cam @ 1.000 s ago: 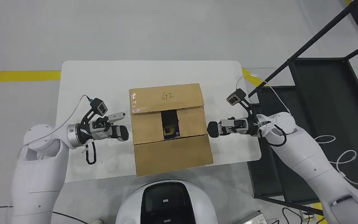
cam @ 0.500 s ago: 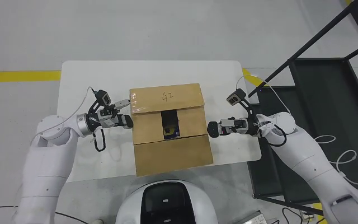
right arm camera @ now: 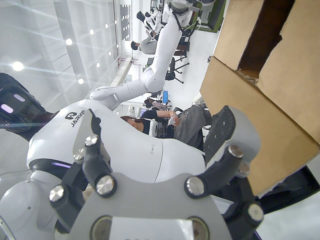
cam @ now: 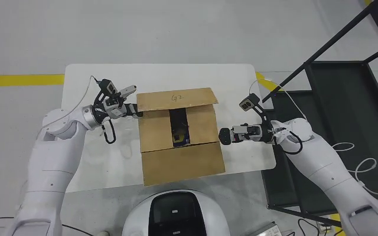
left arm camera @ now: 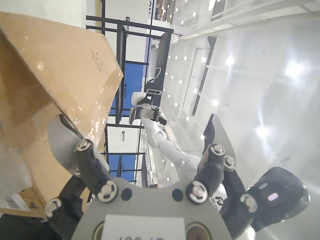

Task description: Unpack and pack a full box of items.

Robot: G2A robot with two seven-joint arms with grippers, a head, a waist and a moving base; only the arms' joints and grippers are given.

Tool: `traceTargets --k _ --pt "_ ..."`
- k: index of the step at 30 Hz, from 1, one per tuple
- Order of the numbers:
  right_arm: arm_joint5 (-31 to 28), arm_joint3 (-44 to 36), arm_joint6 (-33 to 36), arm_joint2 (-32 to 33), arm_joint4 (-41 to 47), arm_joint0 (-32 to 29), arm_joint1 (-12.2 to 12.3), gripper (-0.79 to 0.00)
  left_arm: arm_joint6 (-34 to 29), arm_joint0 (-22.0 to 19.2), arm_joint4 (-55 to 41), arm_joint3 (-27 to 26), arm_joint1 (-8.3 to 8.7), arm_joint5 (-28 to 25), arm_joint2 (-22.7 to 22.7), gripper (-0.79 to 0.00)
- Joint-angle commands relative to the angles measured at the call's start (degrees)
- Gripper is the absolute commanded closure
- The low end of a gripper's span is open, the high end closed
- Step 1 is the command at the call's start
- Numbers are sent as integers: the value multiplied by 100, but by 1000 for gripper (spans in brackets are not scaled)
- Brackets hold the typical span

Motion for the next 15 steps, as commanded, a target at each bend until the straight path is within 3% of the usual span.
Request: traceTargets --k 1,8,15 --pt "0 0 0 0 0 0 0 -785 58 -107 -49 -8 -9 32 22 -785" --pt "0 0 0 0 0 0 0 -785 514 -704 -220 384 -108 172 242 -785" --pt "0 0 0 0 0 0 0 -785 842 -1466 104 1228 -241 279 686 -785"
